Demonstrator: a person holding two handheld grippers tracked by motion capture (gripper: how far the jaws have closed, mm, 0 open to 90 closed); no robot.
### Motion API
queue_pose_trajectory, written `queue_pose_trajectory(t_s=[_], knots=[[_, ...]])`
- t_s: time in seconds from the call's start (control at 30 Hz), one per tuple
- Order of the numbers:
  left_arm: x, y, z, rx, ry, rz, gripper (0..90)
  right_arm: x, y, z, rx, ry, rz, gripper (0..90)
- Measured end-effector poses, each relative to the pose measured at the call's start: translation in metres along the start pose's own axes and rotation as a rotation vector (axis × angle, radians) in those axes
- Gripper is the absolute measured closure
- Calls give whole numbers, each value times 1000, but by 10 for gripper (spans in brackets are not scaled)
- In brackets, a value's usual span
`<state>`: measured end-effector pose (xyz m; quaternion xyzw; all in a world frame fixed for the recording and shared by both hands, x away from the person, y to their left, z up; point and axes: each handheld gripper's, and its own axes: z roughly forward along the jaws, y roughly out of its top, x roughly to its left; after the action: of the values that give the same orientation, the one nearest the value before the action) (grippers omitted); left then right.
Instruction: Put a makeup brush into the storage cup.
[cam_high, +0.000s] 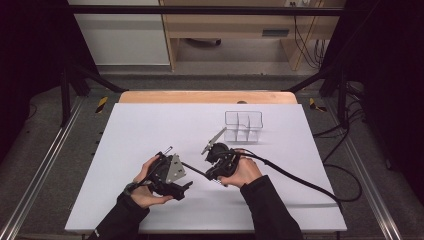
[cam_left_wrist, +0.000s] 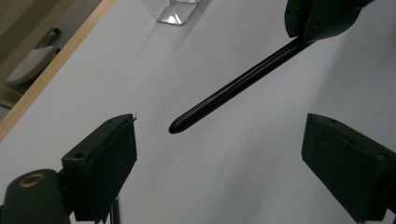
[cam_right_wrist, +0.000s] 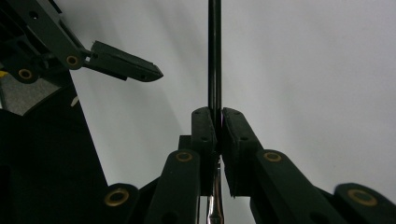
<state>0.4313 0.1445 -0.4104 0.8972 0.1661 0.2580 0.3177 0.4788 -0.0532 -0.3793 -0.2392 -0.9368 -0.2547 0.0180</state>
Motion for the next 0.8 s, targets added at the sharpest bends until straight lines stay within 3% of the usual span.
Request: queue_pose_trajectory(t_s=[0.17, 0.37, 0.7, 0.8], knots=[[-3, 1, 2, 14, 21, 40, 133, 2, 3, 2, 1, 17, -3, 843], [-8, 2, 5, 14, 14, 79, 177, 4, 8, 6, 16, 31, -9, 843], [-15, 3, 9, 25, 29, 149, 291, 6, 10, 9, 25, 50, -20, 843], [-18, 3, 10, 19, 43, 187, 360, 6, 10, 11, 31, 55, -23, 843]])
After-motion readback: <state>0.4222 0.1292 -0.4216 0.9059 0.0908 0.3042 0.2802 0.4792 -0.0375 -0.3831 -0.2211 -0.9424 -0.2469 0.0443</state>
